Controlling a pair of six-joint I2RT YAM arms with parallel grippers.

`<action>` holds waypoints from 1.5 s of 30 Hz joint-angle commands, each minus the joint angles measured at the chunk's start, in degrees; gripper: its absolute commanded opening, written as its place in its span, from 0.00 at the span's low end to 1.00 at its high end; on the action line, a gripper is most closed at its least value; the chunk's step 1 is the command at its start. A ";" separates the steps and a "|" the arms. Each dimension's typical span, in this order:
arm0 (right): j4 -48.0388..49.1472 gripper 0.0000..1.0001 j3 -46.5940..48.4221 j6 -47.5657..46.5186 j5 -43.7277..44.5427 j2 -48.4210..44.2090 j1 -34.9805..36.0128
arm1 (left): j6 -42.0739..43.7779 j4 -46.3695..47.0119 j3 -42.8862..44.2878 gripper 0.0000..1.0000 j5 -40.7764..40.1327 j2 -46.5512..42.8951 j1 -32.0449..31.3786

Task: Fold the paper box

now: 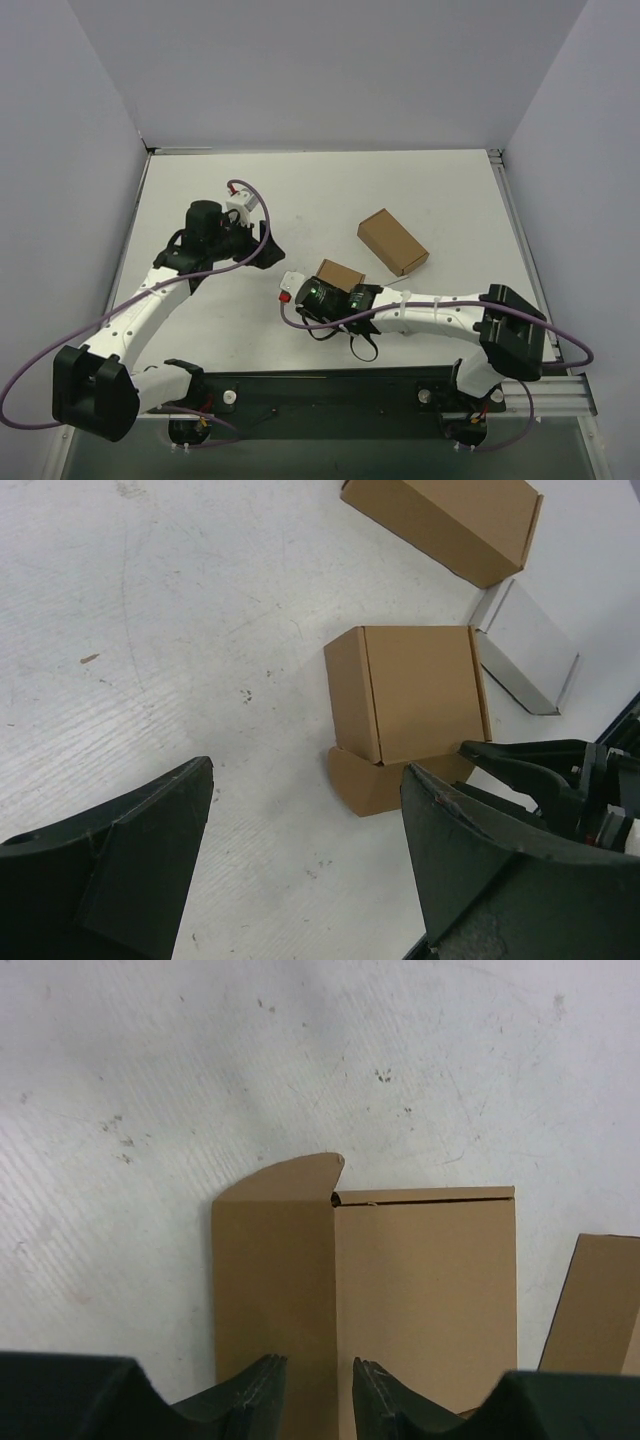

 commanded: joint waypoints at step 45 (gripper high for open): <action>18.05 0.66 -18.96 30.25 -15.13 -9.77 -14.90 | 5.57 1.53 -0.76 0.85 5.04 -2.03 -5.18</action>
